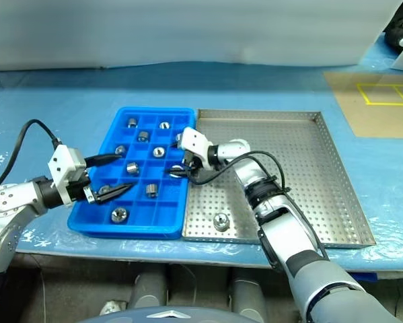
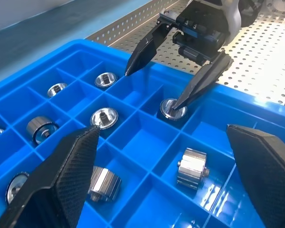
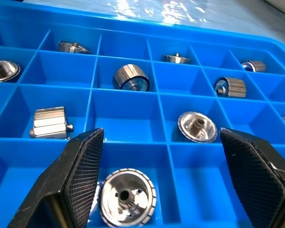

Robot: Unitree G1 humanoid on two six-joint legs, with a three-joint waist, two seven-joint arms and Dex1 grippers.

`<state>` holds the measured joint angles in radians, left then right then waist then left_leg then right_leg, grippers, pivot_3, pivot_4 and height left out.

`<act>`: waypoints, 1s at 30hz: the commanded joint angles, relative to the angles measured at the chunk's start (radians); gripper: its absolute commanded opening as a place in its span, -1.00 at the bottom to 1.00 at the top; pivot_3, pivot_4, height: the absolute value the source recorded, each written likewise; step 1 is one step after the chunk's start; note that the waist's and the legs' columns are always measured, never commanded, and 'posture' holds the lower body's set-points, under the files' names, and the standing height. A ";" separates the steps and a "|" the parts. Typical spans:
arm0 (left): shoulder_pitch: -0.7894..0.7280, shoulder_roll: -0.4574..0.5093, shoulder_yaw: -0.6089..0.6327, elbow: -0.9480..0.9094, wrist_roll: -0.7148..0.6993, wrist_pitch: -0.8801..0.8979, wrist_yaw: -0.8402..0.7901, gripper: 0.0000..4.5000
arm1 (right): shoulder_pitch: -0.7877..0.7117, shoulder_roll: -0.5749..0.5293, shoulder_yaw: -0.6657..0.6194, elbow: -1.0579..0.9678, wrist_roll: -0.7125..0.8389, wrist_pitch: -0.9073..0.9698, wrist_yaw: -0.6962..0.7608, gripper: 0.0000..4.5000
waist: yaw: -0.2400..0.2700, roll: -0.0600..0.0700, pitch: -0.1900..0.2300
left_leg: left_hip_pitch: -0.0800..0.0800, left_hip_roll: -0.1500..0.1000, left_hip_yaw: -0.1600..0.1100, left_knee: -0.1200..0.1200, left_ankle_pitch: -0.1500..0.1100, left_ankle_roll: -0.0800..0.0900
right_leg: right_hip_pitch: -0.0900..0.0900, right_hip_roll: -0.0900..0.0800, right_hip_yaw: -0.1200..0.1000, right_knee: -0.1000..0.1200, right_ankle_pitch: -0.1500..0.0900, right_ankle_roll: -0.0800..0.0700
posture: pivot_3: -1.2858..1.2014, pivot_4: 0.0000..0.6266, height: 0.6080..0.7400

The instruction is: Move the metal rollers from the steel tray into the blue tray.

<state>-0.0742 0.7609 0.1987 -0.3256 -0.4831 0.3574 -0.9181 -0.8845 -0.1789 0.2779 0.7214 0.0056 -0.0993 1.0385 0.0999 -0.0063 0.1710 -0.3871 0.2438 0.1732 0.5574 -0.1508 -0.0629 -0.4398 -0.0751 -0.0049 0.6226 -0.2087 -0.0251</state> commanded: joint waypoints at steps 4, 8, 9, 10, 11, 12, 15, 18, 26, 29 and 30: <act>-0.175 -0.079 -0.120 0.084 0.008 -0.027 -0.039 1.00 | 0.056 -0.160 -0.110 -0.256 0.094 0.175 0.052 0.78 | -0.001 0.000 0.000 | 0.000 0.000 0.000 0.001 0.000 0.000 | 0.001 0.000 0.000 0.000 0.000 0.000 | 0.00 -0.52 1.00; -0.256 -0.134 -0.197 0.156 0.037 -0.059 -0.077 1.00 | 0.122 -0.251 -0.136 -0.392 0.111 0.263 0.053 0.78 | -0.021 0.000 0.000 | 0.000 -0.001 0.001 0.003 0.001 -0.002 | 0.001 0.001 0.003 0.000 0.000 0.000 | -0.07 -0.52 1.00; -0.292 -0.162 -0.229 0.192 0.047 -0.076 -0.096 1.00 | 0.156 -0.289 -0.152 -0.451 0.117 0.299 0.053 0.78 | -0.028 0.000 0.000 | 0.001 -0.001 0.001 0.003 0.001 -0.002 | 0.001 0.001 0.004 0.000 0.000 0.000 | -0.09 -0.52 1.00; -0.321 -0.187 -0.256 0.220 0.055 -0.089 -0.111 1.00 | 0.188 -0.323 -0.167 -0.504 0.126 0.333 0.055 0.78 | -0.030 0.000 0.000 | 0.001 -0.001 0.001 0.003 0.001 -0.002 | 0.001 0.002 0.004 0.000 0.000 0.000 | -0.11 -0.52 1.00; -0.347 -0.210 -0.280 0.248 0.060 -0.101 -0.131 1.00 | 0.225 -0.359 -0.178 -0.567 0.136 0.371 0.061 0.78 | -0.030 0.000 0.000 | 0.001 -0.001 0.001 0.003 0.001 -0.002 | 0.001 0.002 0.004 0.000 0.000 0.000 | -0.13 -0.52 1.00; -0.367 -0.229 -0.298 0.268 0.064 -0.110 -0.149 1.00 | 0.259 -0.392 -0.186 -0.623 0.146 0.402 0.068 0.78 | -0.034 0.000 0.000 | 0.000 -0.001 0.001 0.003 0.001 -0.002 | 0.001 0.001 0.004 0.000 0.000 0.000 | -0.16 -0.52 1.00; -0.399 -0.263 -0.333 0.310 0.071 -0.127 -0.193 1.00 | 0.346 -0.475 -0.200 -0.764 0.179 0.482 0.088 0.78 | -0.056 0.000 0.000 | 0.001 -0.002 0.002 0.004 0.000 -0.001 | 0.001 0.001 0.007 -0.001 0.001 0.001 | -0.21 -0.52 1.00; -0.421 -0.286 -0.365 0.359 0.078 -0.150 -0.252 1.00 | 0.439 -0.561 -0.215 -0.893 0.209 0.554 0.105 0.78 | -0.080 0.000 0.000 | 0.002 -0.002 0.002 0.004 -0.001 0.002 | 0.001 0.002 0.007 -0.001 0.001 0.002 | -0.25 -0.52 1.00; -0.438 -0.329 -0.461 0.460 0.151 -0.275 -0.377 1.00 | 0.628 -0.642 -0.310 -1.104 0.270 0.694 0.017 0.78 | -0.120 0.000 0.000 | 0.004 -0.002 0.003 0.006 -0.002 0.004 | 0.004 0.002 0.009 -0.002 0.002 0.003 | -0.34 -0.52 1.00; -0.452 -0.350 -0.480 0.483 0.171 -0.308 -0.400 1.00 | 0.702 -0.645 -0.340 -1.180 0.286 0.735 -0.025 0.78 | -0.125 0.000 0.000 | 0.004 -0.002 0.003 0.006 -0.002 0.004 | 0.004 0.002 0.009 -0.003 0.002 0.003 | -0.36 -0.52 1.00; -0.458 -0.356 -0.482 0.496 0.175 -0.316 -0.405 1.00 | 0.715 -0.640 -0.347 -1.200 0.293 0.751 -0.042 0.78 | -0.126 0.000 0.000 | 0.004 -0.002 0.003 0.006 -0.003 0.005 | 0.004 0.002 0.009 -0.003 0.002 0.003 | -0.36 -0.52 1.00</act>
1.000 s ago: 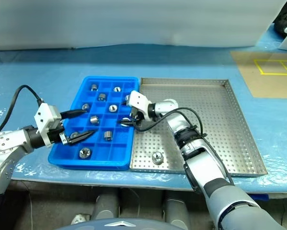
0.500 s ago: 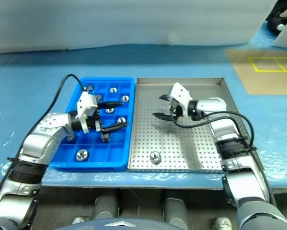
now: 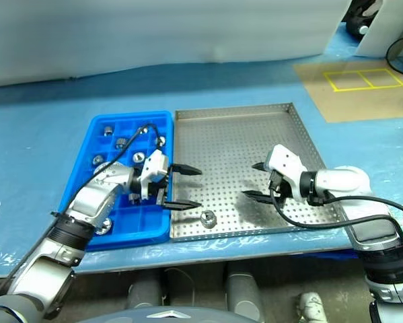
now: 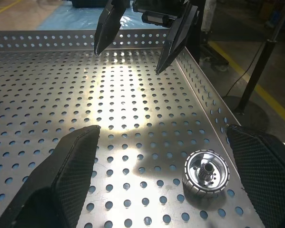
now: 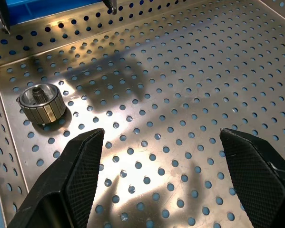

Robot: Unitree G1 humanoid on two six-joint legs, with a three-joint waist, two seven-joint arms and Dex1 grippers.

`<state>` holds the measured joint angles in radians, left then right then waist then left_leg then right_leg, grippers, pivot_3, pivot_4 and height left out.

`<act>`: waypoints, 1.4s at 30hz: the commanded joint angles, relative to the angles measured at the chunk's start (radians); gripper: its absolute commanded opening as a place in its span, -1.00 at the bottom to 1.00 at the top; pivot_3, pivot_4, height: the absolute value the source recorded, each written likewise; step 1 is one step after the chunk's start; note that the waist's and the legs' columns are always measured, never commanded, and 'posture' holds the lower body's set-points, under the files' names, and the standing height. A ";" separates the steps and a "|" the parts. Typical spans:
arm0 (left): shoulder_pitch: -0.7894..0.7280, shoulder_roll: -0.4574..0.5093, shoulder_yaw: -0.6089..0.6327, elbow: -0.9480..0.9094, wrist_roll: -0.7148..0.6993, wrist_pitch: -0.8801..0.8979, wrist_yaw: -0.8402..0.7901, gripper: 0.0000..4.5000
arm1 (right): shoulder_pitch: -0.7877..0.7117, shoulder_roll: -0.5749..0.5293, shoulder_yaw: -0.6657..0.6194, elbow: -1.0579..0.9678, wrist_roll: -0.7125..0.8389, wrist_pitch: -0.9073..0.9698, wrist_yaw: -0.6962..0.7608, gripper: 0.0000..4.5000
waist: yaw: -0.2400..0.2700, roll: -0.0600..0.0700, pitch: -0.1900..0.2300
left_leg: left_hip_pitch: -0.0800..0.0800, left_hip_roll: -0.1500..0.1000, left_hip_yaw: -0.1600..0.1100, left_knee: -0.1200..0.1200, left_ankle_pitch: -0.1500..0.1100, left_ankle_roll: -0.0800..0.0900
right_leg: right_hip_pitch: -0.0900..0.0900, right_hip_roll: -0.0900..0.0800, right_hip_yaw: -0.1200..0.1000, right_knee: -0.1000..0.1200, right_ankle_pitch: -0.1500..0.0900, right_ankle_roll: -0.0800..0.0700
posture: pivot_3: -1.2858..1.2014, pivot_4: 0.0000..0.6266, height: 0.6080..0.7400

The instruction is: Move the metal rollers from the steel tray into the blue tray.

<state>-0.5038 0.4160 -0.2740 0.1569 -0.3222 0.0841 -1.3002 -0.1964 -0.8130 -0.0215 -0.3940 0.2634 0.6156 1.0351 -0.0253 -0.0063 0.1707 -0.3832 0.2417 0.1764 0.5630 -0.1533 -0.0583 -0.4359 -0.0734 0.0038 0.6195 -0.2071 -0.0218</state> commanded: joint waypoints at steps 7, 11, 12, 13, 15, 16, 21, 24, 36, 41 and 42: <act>0.010 -0.006 0.006 -0.021 0.007 -0.024 -0.022 1.00 | 0.116 -0.009 -0.048 -0.211 0.086 0.106 -0.101 0.78 | -0.017 0.000 0.000 | 0.000 -0.001 0.000 0.000 -0.001 0.002 | 0.001 0.000 0.000 -0.002 0.000 0.000 | -0.36 -0.52 1.00; 0.051 0.024 0.036 -0.070 -0.001 -0.001 0.006 1.00 | 0.136 -0.009 -0.031 -0.244 0.106 0.120 -0.120 0.78 | -0.020 0.000 0.000 | 0.000 0.000 0.000 0.000 -0.001 0.001 | 0.001 0.000 0.000 -0.003 0.000 0.000 | -0.34 -0.52 1.00; 0.059 0.033 0.046 -0.082 -0.005 0.007 0.017 1.00 | 0.132 -0.008 -0.025 -0.244 0.111 0.124 -0.123 0.78 | -0.019 0.000 0.000 | 0.000 0.000 0.000 0.000 -0.001 0.001 | 0.001 0.000 0.000 -0.003 0.000 0.001 | -0.33 -0.52 1.00; 0.068 0.042 0.059 -0.100 -0.011 0.019 0.030 1.00 | 0.126 -0.007 -0.019 -0.242 0.117 0.127 -0.126 0.78 | -0.018 0.000 0.000 | 0.000 0.000 0.000 0.000 -0.001 0.001 | 0.001 0.000 -0.001 -0.003 0.000 0.001 | -0.32 -0.52 1.00; 0.089 0.060 0.088 -0.142 -0.030 0.053 0.057 1.00 | 0.111 -0.003 -0.003 -0.234 0.123 0.129 -0.129 0.78 | -0.017 0.000 0.000 | 0.000 0.000 0.000 0.000 -0.001 0.001 | 0.001 0.000 0.000 -0.003 -0.001 0.002 | -0.31 -0.52 1.00; 0.101 0.068 0.099 -0.166 -0.039 0.071 0.068 1.00 | 0.108 -0.002 0.002 -0.234 0.126 0.130 -0.132 0.78 | -0.017 0.000 0.000 | 0.000 -0.001 0.000 0.000 -0.001 0.001 | 0.001 0.000 0.000 -0.003 -0.001 0.003 | -0.30 -0.52 1.00; 0.166 0.109 0.139 -0.267 -0.071 0.151 0.121 1.00 | 0.069 0.023 0.061 -0.227 0.144 0.133 -0.138 0.78 | -0.015 0.000 0.000 | 0.000 -0.001 0.000 0.000 -0.001 0.001 | 0.001 0.000 -0.001 -0.003 -0.001 0.002 | -0.27 -0.52 1.00; 0.182 0.125 0.148 -0.303 -0.080 0.172 0.135 1.00 | 0.017 0.037 0.129 -0.183 0.127 0.097 -0.115 0.78 | -0.013 0.001 0.000 | 0.000 0.000 0.000 -0.001 -0.001 0.001 | 0.001 0.000 -0.001 -0.003 -0.001 0.002 | -0.24 -0.52 1.00; 0.221 0.182 0.216 -0.419 -0.114 0.232 0.210 1.00 | -0.148 0.166 0.359 0.118 0.025 -0.075 -0.022 0.78 | 0.016 0.001 0.000 | -0.001 0.000 0.000 -0.001 -0.001 0.001 | 0.000 -0.001 -0.001 -0.002 0.000 0.000 | -0.11 -0.52 1.00; 0.255 0.209 0.260 -0.483 -0.141 0.270 0.244 1.00 | -0.160 0.173 0.384 0.190 -0.001 -0.125 0.025 0.78 | 0.038 0.001 0.000 | -0.001 0.000 -0.001 -0.001 -0.001 0.001 | 0.001 -0.001 -0.002 -0.001 0.000 0.000 | -0.07 -0.52 1.00; 0.261 0.214 0.265 -0.488 -0.142 0.273 0.249 1.00 | -0.165 0.176 0.384 0.197 -0.005 -0.131 0.029 0.78 | 0.041 0.001 0.000 | -0.001 0.000 -0.001 -0.001 -0.001 0.001 | 0.001 -0.001 -0.002 -0.001 0.000 0.000 | -0.07 -0.52 1.00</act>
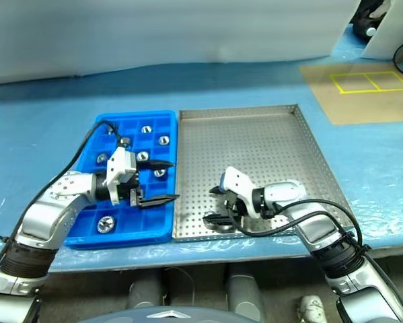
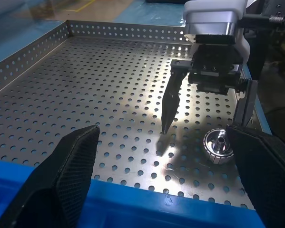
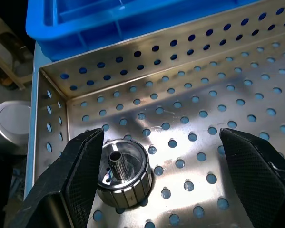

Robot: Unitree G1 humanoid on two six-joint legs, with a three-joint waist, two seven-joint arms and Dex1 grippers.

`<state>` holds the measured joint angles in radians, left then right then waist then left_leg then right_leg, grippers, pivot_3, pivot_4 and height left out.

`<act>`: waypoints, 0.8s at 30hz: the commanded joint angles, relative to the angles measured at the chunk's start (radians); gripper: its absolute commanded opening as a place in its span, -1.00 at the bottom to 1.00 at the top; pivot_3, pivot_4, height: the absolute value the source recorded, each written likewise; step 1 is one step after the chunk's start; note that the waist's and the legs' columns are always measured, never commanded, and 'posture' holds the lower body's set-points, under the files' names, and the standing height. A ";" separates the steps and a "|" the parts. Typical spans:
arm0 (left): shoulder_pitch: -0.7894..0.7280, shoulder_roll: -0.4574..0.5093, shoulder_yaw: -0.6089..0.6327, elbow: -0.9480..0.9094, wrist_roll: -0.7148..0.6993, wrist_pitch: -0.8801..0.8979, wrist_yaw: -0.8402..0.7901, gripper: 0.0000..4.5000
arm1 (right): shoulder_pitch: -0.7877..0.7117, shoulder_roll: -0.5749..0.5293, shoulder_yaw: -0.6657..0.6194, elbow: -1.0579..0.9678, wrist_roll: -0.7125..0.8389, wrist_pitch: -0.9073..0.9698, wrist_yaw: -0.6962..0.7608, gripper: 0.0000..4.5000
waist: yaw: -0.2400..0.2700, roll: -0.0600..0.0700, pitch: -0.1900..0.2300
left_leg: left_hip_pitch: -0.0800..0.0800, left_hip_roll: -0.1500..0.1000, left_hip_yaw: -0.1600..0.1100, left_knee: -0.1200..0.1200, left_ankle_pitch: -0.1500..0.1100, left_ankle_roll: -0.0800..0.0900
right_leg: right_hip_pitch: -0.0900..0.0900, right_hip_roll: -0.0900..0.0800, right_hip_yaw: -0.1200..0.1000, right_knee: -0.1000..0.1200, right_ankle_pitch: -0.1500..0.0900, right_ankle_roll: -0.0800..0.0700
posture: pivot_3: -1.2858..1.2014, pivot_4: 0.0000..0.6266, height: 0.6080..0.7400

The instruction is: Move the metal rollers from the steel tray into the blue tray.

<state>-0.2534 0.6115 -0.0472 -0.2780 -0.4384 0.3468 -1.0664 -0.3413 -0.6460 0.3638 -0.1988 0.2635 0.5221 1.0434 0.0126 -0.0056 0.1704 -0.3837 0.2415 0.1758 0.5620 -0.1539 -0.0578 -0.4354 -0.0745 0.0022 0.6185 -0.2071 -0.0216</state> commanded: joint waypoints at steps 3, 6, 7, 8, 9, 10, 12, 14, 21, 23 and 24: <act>0.028 0.032 0.045 -0.056 -0.021 0.009 0.022 1.00 | -0.029 0.020 0.001 0.015 -0.010 -0.046 0.034 0.78 | 0.007 0.000 0.000 | 0.001 0.000 0.000 0.000 0.000 0.000 | 0.000 0.000 0.000 0.001 0.000 0.000 | -0.05 -0.52 1.00; 0.041 0.040 0.050 -0.070 -0.027 0.013 0.030 1.00 | -0.014 0.015 0.013 0.001 -0.018 -0.055 0.054 0.78 | 0.011 0.000 0.000 | 0.001 0.000 0.000 0.000 0.000 0.000 | 0.000 0.000 0.000 0.001 0.000 0.000 | -0.05 -0.52 1.00; 0.041 0.041 0.049 -0.069 -0.027 0.013 0.032 1.00 | -0.009 0.012 0.017 -0.001 -0.023 -0.060 0.057 0.78 | 0.012 0.000 0.000 | 0.001 0.000 0.000 0.000 0.000 0.000 | 0.000 0.000 0.000 0.001 0.000 0.000 | -0.05 -0.52 1.00; 0.039 0.042 0.046 -0.066 -0.027 0.011 0.034 1.00 | -0.007 0.012 0.020 0.001 -0.029 -0.065 0.061 0.78 | 0.014 0.000 0.000 | 0.000 0.000 0.000 0.000 0.000 0.000 | 0.000 0.000 0.000 0.001 0.000 0.000 | -0.05 -0.52 1.00; 0.038 0.042 0.044 -0.065 -0.025 0.010 0.035 1.00 | -0.002 0.009 0.022 -0.001 -0.032 -0.068 0.068 0.78 | 0.015 0.000 0.000 | 0.000 0.000 0.000 0.000 0.000 0.000 | 0.000 0.000 0.000 0.001 0.000 0.000 | -0.05 -0.52 1.00; 0.037 0.042 0.042 -0.063 -0.024 0.010 0.036 1.00 | 0.000 0.007 0.023 -0.001 -0.032 -0.067 0.073 0.78 | 0.016 0.000 0.000 | 0.000 0.000 0.000 0.000 0.000 0.000 | 0.000 0.000 0.000 0.001 0.000 0.000 | -0.05 -0.52 1.00; 0.034 0.041 0.038 -0.062 -0.023 0.009 0.038 1.00 | 0.005 -0.001 0.023 -0.004 -0.033 -0.064 0.086 0.78 | 0.016 0.000 0.000 | 0.000 0.000 0.000 0.000 0.000 0.000 | 0.000 0.000 0.000 0.001 0.000 0.000 | -0.06 -0.52 1.00; 0.030 0.039 0.034 -0.057 -0.021 0.007 0.038 1.00 | 0.008 -0.015 0.023 0.005 -0.045 -0.069 0.097 0.78 | 0.017 0.000 0.000 | 0.001 0.000 0.000 0.000 0.000 0.000 | 0.000 0.000 0.000 0.001 0.000 0.000 | -0.06 -0.52 1.00; 0.032 0.034 0.024 -0.045 -0.009 -0.009 0.036 1.00 | 0.005 -0.039 0.008 0.040 -0.059 -0.090 0.113 0.78 | 0.025 0.000 0.000 | 0.001 0.000 0.000 0.000 0.000 0.000 | 0.000 0.000 0.000 0.001 0.000 0.000 | -0.06 -0.52 1.00; 0.028 0.031 0.022 -0.045 -0.009 -0.009 0.039 1.00 | 0.006 -0.041 0.013 0.056 -0.073 -0.107 0.116 0.78 | 0.026 0.000 0.000 | 0.001 0.000 0.000 0.000 0.000 0.000 | 0.000 0.000 0.000 0.001 0.000 0.000 | -0.06 -0.52 1.00; 0.026 0.030 0.021 -0.045 -0.009 -0.008 0.040 1.00 | 0.007 -0.041 0.016 0.064 -0.082 -0.120 0.115 0.78 | 0.026 0.000 0.000 | 0.001 0.000 0.000 0.000 0.000 0.000 | 0.000 0.000 0.000 0.001 0.000 0.000 | -0.06 -0.52 1.00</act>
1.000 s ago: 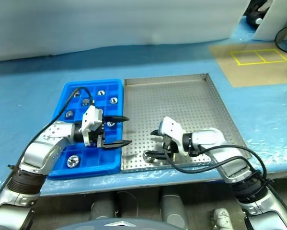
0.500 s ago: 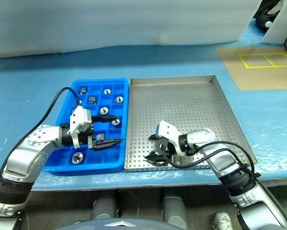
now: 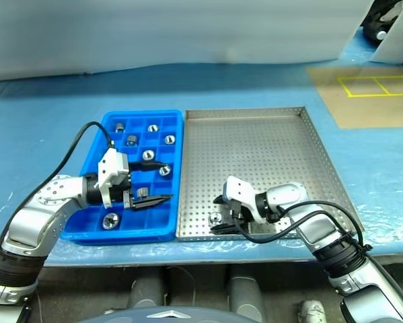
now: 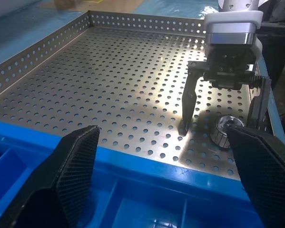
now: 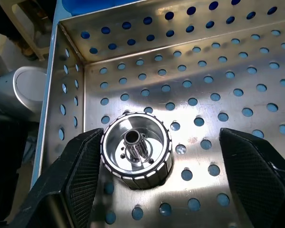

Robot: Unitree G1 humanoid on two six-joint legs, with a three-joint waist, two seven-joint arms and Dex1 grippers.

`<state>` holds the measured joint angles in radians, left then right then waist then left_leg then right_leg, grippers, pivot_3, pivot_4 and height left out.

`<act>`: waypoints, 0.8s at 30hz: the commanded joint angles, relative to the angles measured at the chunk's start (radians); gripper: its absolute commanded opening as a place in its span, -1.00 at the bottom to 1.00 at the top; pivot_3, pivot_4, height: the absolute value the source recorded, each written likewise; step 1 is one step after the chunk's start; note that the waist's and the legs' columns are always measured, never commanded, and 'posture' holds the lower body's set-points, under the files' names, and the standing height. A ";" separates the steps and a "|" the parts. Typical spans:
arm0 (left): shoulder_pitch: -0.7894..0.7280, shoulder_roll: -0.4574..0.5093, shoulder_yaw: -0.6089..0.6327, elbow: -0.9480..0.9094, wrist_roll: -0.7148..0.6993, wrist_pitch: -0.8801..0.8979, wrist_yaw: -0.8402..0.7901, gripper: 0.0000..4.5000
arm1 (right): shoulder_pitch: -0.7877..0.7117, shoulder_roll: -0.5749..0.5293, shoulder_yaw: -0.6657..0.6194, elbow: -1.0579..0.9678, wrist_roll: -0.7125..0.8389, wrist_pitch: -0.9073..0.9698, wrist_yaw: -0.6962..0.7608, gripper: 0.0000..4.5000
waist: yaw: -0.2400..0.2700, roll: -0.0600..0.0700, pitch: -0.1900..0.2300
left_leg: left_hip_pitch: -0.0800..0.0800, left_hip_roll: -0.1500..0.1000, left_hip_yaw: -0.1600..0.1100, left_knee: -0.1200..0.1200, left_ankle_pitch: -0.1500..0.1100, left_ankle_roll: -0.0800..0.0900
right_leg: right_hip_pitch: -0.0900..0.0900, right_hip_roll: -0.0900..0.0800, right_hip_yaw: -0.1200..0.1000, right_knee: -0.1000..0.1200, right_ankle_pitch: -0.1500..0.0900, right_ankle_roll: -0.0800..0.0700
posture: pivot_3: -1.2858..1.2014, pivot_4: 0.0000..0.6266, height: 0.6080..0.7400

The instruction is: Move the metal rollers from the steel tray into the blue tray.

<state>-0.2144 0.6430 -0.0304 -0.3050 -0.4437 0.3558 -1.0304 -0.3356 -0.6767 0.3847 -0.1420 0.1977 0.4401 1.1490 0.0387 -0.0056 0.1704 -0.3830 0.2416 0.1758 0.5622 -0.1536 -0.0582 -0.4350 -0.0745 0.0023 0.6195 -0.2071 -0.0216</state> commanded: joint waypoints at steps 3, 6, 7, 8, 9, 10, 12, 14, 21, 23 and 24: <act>-0.015 -0.003 0.003 -0.015 -0.002 -0.020 0.003 1.00 | -0.001 0.004 -0.006 0.022 -0.030 -0.066 0.002 0.61 | 0.001 0.000 0.000 | 0.000 0.000 0.000 0.000 0.000 0.000 | 0.000 0.000 0.000 0.000 0.000 0.000 | -0.06 -0.52 1.00; -0.012 -0.002 0.002 -0.018 -0.001 -0.020 0.004 1.00 | 0.000 0.016 -0.009 0.025 -0.036 -0.070 -0.010 0.21 | 0.001 0.000 0.000 | 0.001 0.000 0.000 0.000 0.000 0.000 | 0.001 0.000 0.000 0.000 0.000 0.000 | -0.06 -0.52 1.00; -0.011 -0.001 0.002 -0.017 -0.001 -0.021 0.003 1.00 | -0.003 0.023 -0.010 0.032 -0.042 -0.073 -0.020 0.07 | 0.000 0.000 0.000 | 0.001 0.000 0.000 0.000 0.000 0.000 | 0.001 0.000 0.000 0.000 0.000 0.000 | -0.06 -0.52 1.00; -0.011 -0.001 0.002 -0.016 0.000 -0.021 0.002 1.00 | -0.004 0.027 -0.010 0.038 -0.044 -0.078 -0.022 -0.02 | 0.000 0.000 0.000 | 0.001 0.000 0.000 0.000 0.000 0.000 | 0.001 0.000 0.000 0.000 0.000 0.000 | -0.06 -0.52 1.00; -0.012 -0.001 0.002 -0.015 0.000 -0.022 0.002 1.00 | -0.003 0.026 -0.010 0.039 -0.044 -0.082 -0.018 -0.19 | 0.000 0.000 0.000 | 0.001 0.000 0.000 0.000 0.000 0.000 | 0.001 0.000 0.000 0.000 0.000 0.000 | -0.06 -0.52 1.00; -0.012 -0.001 0.002 -0.013 0.001 -0.022 0.001 1.00 | -0.003 0.027 -0.011 0.039 -0.046 -0.085 -0.018 -0.27 | 0.001 0.000 0.000 | 0.001 0.000 0.000 0.000 0.000 0.000 | 0.001 0.000 0.000 0.000 0.000 0.000 | -0.06 -0.52 1.00; -0.013 -0.001 0.002 -0.011 0.001 -0.024 0.000 1.00 | -0.009 0.038 -0.018 0.049 -0.053 -0.085 -0.040 -0.27 | 0.001 0.000 0.000 | 0.001 0.000 0.000 0.000 0.000 0.000 | 0.001 0.000 0.000 0.000 0.000 0.000 | -0.06 -0.52 1.00; -0.015 -0.002 0.001 -0.007 0.004 -0.027 0.000 1.00 | -0.014 0.039 -0.019 0.051 -0.046 -0.092 -0.029 -0.27 | 0.000 0.000 0.000 | 0.001 0.000 0.000 0.000 0.000 0.000 | 0.001 0.000 0.000 0.000 0.000 0.000 | -0.06 -0.52 1.00; -0.026 0.008 0.031 0.010 0.001 -0.032 0.007 1.00 | -0.072 0.080 -0.042 0.059 -0.027 -0.067 -0.059 -0.27 | 0.000 0.000 0.000 | 0.001 0.000 0.000 0.000 0.000 0.000 | 0.001 0.000 0.000 0.001 0.000 0.000 | -0.05 -0.52 1.00; -0.028 0.020 0.059 0.014 -0.007 -0.028 0.012 1.00 | -0.117 0.101 -0.053 0.067 -0.008 -0.062 -0.051 -0.27 | -0.002 0.000 0.000 | 0.001 0.000 0.000 0.000 0.000 0.000 | 0.000 0.000 0.000 0.001 0.000 0.000 | -0.04 -0.52 1.00; -0.030 0.023 0.066 0.019 -0.009 -0.027 0.012 1.00 | -0.132 0.109 -0.054 0.076 -0.007 -0.064 -0.048 -0.27 | -0.001 0.000 0.000 | 0.001 0.000 0.000 0.000 0.000 -0.001 | 0.000 0.000 0.000 0.002 0.000 0.000 | -0.03 -0.52 1.00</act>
<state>-0.2301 0.6479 -0.0138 -0.2806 -0.4377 0.3448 -1.0234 -0.4325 -0.5780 0.3655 -0.0520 0.1627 0.3810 1.0949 0.0373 -0.0056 0.1704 -0.3822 0.2418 0.1758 0.5625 -0.1531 -0.0590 -0.4359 -0.0742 0.0025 0.6221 -0.2070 -0.0216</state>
